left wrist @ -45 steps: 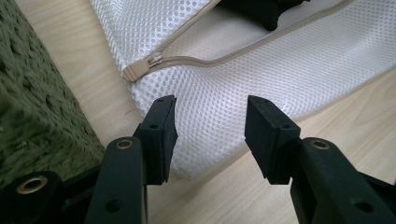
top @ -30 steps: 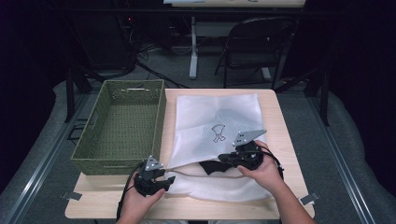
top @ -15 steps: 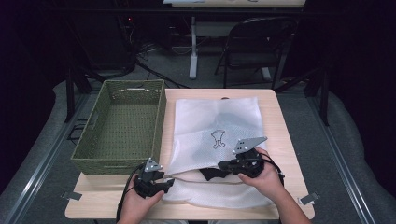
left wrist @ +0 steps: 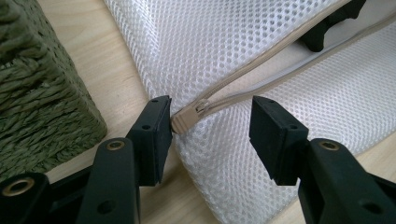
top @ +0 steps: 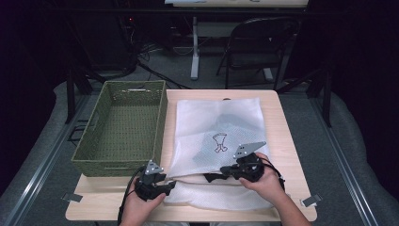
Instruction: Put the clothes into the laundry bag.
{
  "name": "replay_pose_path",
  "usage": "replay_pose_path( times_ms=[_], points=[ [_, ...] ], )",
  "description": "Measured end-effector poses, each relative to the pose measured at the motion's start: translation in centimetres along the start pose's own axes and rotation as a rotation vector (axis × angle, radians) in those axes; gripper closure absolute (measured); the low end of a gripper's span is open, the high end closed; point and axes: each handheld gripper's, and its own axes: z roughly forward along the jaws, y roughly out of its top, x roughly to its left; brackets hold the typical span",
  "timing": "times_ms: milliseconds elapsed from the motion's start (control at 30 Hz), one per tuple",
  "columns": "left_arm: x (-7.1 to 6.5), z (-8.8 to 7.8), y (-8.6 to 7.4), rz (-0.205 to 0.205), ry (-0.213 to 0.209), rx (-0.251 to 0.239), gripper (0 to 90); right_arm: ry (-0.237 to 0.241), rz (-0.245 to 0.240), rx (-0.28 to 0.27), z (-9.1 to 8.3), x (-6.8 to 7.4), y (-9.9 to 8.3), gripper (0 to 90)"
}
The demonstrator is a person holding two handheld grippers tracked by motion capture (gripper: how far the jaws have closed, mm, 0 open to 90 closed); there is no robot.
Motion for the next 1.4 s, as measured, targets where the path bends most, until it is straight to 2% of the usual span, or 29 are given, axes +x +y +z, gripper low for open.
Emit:
replay_pose_path(
  times_ms=[200, 300, 500, 667, 733, 967, 1100, 1400],
  points=[
    [-0.4, -0.1, 0.1, 0.010, -0.020, -0.033, 49.8, 0.000, 0.006, 0.020, 0.5, -0.1, -0.5, 89.6],
    [-0.7, 0.1, 0.2, 0.029, -0.033, -0.031, 49.8, -0.001, 0.013, 0.026, 0.8, -0.3, -0.7, 89.6],
    [-1.6, 0.9, 0.0, 0.065, -0.061, 0.013, 49.9, -0.005, 0.023, 0.043, 1.3, -0.5, -1.2, 89.5],
    [-2.0, 1.1, -0.1, 0.081, -0.051, 0.022, 49.7, -0.009, 0.025, 0.057, 1.7, -0.6, -1.5, 89.6],
    [-1.8, 1.0, -0.2, 0.075, -0.043, 0.021, 49.7, -0.010, 0.025, 0.057, 1.7, -0.6, -1.5, 89.6],
    [-0.5, 0.4, -0.6, 0.014, -0.018, 0.023, 47.6, -0.002, 0.030, 0.040, 1.3, -0.7, -1.4, 89.6],
    [0.1, 0.4, -1.0, -0.032, -0.031, 0.040, 43.5, -0.001, 0.033, 0.029, 1.1, -0.7, -1.3, 89.6],
    [0.4, 0.7, -1.1, -0.059, -0.042, 0.049, 40.5, -0.006, 0.026, -0.019, -0.1, -0.7, -0.5, 89.6]
  ],
)
